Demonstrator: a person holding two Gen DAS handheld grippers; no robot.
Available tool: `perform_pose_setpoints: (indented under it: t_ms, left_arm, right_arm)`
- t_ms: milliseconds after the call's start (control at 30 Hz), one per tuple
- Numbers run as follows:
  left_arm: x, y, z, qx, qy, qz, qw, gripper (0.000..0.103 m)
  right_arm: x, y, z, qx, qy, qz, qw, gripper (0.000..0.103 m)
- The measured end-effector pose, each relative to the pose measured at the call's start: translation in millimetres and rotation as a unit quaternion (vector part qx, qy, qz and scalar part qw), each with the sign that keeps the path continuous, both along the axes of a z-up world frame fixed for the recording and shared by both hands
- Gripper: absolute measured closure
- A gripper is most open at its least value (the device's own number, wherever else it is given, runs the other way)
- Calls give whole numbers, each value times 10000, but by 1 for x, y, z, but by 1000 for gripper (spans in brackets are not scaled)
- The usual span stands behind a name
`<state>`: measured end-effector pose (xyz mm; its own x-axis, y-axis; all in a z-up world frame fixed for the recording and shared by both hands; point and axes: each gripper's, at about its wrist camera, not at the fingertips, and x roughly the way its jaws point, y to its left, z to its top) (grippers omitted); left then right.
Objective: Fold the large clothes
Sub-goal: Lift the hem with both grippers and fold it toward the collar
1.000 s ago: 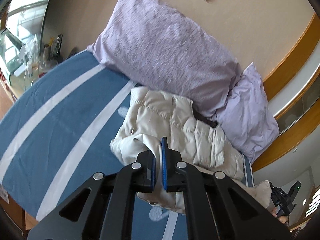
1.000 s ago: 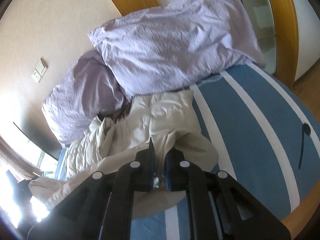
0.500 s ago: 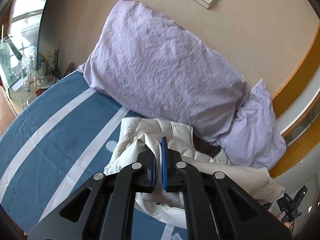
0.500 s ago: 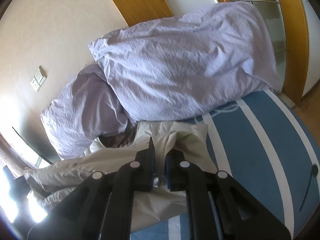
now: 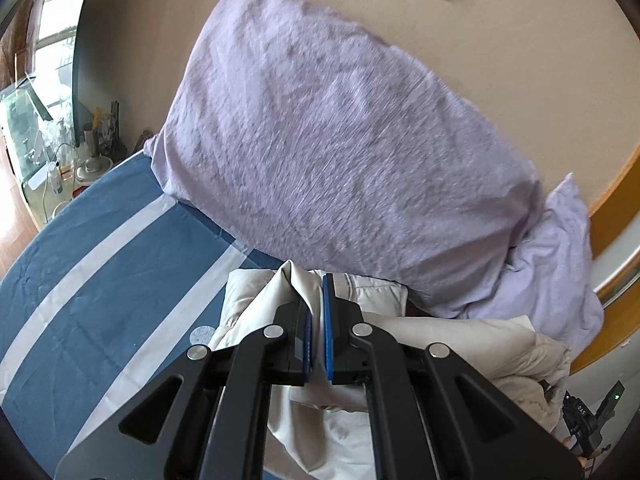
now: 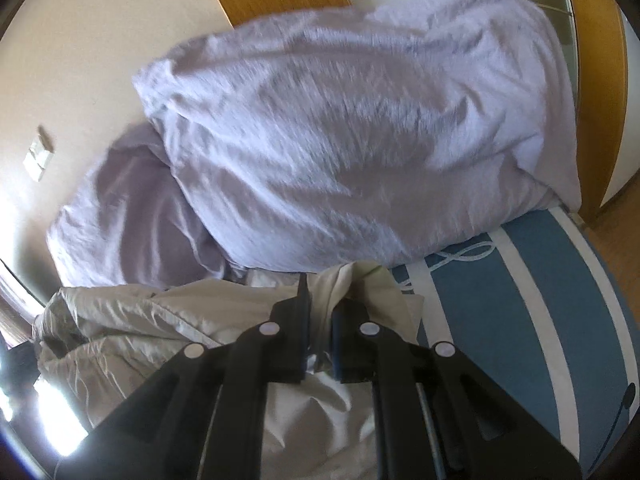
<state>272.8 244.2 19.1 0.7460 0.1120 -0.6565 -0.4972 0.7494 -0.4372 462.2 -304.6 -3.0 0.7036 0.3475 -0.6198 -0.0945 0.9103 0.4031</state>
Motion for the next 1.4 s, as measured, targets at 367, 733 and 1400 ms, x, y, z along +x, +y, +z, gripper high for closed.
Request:
perform_pose_setpoints:
  t_ms: [367, 733, 1400]
  left_arm:
    - [61, 10, -50, 79, 694, 29, 9976, 100]
    - [118, 14, -105, 29, 1199, 69, 9928, 99]
    - [106, 13, -78, 45, 1051, 20, 9945, 16]
  right_arm:
    - [62, 22, -56, -303, 634, -67, 9975, 93]
    - [104, 32, -100, -462, 1055, -154, 9932, 91]
    - [66, 17, -43, 142, 818, 272, 9962, 43]
